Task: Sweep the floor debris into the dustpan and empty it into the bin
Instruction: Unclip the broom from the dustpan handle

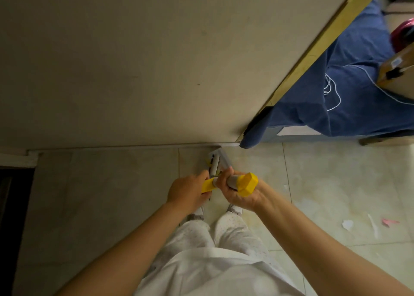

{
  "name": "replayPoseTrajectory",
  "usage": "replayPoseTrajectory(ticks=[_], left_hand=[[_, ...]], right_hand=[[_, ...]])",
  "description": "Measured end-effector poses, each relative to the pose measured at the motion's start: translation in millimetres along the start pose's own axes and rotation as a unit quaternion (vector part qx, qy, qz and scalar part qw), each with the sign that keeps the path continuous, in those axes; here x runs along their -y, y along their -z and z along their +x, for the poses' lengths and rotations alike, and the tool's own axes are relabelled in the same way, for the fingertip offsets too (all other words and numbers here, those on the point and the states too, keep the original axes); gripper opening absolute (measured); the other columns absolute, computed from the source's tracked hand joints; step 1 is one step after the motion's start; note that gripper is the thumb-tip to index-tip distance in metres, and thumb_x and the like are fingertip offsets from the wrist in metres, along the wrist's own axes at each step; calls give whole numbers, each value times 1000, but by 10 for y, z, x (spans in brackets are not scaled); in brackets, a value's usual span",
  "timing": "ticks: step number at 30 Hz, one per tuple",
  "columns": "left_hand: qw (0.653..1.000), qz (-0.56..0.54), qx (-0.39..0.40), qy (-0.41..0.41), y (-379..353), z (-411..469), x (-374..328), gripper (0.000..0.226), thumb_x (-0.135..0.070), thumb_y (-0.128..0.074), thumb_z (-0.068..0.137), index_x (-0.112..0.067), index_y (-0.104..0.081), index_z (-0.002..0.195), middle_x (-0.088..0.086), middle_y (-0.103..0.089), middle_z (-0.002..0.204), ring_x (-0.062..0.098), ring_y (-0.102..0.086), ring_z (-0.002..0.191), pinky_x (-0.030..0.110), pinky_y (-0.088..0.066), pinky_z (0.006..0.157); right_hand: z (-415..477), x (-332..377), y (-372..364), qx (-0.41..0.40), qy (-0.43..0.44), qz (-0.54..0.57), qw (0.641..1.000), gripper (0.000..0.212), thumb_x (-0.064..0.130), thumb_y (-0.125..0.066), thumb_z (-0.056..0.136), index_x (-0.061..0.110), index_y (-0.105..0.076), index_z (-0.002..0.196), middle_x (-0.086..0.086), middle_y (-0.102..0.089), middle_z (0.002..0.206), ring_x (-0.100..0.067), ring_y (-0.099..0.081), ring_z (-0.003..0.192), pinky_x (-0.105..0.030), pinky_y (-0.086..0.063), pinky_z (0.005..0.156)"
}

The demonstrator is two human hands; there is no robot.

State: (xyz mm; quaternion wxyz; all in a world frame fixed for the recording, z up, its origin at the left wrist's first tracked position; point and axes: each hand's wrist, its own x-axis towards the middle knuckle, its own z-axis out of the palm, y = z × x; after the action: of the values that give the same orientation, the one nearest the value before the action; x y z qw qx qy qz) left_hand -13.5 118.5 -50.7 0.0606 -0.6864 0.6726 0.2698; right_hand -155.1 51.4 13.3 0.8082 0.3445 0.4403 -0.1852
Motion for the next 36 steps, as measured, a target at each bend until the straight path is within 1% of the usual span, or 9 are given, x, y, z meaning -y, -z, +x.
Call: replayPoseTrajectory(ticks=[3, 7, 9, 11, 13, 19, 26, 33, 36], left_hand=[[999, 33, -29, -2, -81, -38, 81, 32, -54, -53, 87, -23, -59, 95, 6, -70, 91, 31, -66, 82, 31, -41, 58], [995, 66, -23, -66, -117, -38, 209, 28, -49, -55, 86, -22, -59, 95, 5, -70, 89, 32, -66, 79, 29, -35, 57], [993, 49, -44, -93, -145, -57, 252, 26, -47, -63, 81, -22, -59, 83, 3, -68, 73, 29, -64, 62, 27, -33, 49], [986, 76, -71, -131, -205, -46, 294, 33, -47, -77, 64, -22, -55, 66, 0, -61, 52, 22, -55, 39, 20, -26, 38], [986, 80, -73, -125, -226, -80, 346, 38, -47, -80, 56, -24, -50, 60, -2, -56, 44, 19, -50, 31, 16, -18, 38], [982, 54, -107, -148, -321, -186, 325, 29, -46, -67, 64, -22, -51, 62, -2, -58, 49, 23, -53, 36, 16, -21, 39], [979, 64, -110, -158, -320, -161, 318, 29, -46, -67, 61, -22, -51, 59, -1, -57, 47, 22, -51, 34, 19, -22, 36], [976, 58, -100, -186, -277, -141, 281, 32, -37, -79, 63, -19, -54, 60, 2, -60, 50, 29, -55, 38, 18, -27, 41], [981, 77, -103, -145, -198, -173, 590, 29, -44, -71, 62, -18, -60, 64, 8, -64, 54, 33, -60, 43, 23, -36, 41]], right_hand=[[78, -38, 103, -14, -21, 11, 1000, 38, 8, -42, 94, -20, -52, 71, -13, -46, 47, -22, -47, 26, -22, -45, 31], [80, -81, 176, -32, -61, -53, 996, 21, 5, -42, 92, -11, -51, 82, -11, -45, 45, -20, -46, 28, -23, -46, 32], [82, -92, 200, -48, -63, -72, 994, 28, 11, -41, 96, -6, -51, 76, -10, -44, 44, -19, -45, 28, -22, -45, 31], [81, -113, 234, -47, -65, -79, 994, 41, 13, -40, 98, -7, -52, 64, -8, -43, 42, -17, -44, 26, -20, -43, 31], [105, -165, 280, -41, -69, -82, 993, 47, 14, -39, 98, -6, -52, 58, -7, -42, 42, -17, -43, 26, -18, -43, 31], [95, -206, 384, -88, -72, -149, 982, 23, 16, -37, 100, -1, -45, 85, -6, -41, 44, -13, -43, 27, -19, -45, 33], [56, -184, 414, -85, -81, -176, 977, 27, 18, -36, 100, 0, -46, 82, -6, -43, 43, -12, -44, 28, -17, -43, 33], [49, -140, 509, -85, -83, -185, 976, 25, 20, -35, 101, 3, -46, 85, -5, -44, 45, -12, -45, 28, -20, -43, 30], [-106, 138, 644, -79, -127, -140, 979, 16, 5, -45, 90, 12, -42, 75, -7, -45, 45, -16, -46, 28, -24, -44, 29]])
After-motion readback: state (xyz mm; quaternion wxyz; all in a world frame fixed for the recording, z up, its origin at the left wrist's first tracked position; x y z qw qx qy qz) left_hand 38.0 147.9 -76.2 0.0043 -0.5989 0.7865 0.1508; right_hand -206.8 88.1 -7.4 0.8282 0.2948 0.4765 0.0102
